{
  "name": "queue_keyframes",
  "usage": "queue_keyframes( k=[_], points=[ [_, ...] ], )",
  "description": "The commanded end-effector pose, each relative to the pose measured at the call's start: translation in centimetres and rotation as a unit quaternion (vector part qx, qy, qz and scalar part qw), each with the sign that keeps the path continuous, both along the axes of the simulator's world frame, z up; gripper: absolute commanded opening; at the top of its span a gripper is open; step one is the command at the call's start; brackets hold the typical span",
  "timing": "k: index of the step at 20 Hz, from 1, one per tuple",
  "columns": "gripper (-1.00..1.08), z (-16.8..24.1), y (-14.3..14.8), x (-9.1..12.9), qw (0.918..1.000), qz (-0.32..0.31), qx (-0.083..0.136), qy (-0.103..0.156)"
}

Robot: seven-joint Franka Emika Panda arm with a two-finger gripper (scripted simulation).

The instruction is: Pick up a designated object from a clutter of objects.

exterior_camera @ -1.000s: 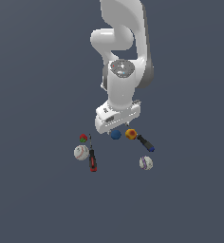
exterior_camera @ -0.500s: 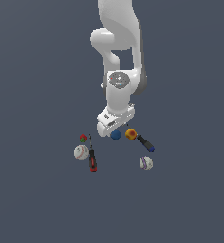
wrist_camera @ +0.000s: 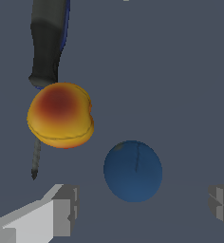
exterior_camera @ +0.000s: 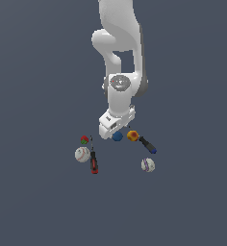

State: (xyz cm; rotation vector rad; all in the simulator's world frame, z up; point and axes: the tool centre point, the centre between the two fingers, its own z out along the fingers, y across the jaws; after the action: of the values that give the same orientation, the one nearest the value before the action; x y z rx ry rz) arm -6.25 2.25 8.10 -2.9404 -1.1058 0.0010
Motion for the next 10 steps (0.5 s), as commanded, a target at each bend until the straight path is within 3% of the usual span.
queue_keyframes(
  k=[1,10],
  points=[
    [1.00,-0.3,0.0,0.0,1.0000,0.000,0.000,0.000],
    [1.00,-3.8,0.0,-0.1,1.0000,0.002,0.000,0.000]
  ],
)
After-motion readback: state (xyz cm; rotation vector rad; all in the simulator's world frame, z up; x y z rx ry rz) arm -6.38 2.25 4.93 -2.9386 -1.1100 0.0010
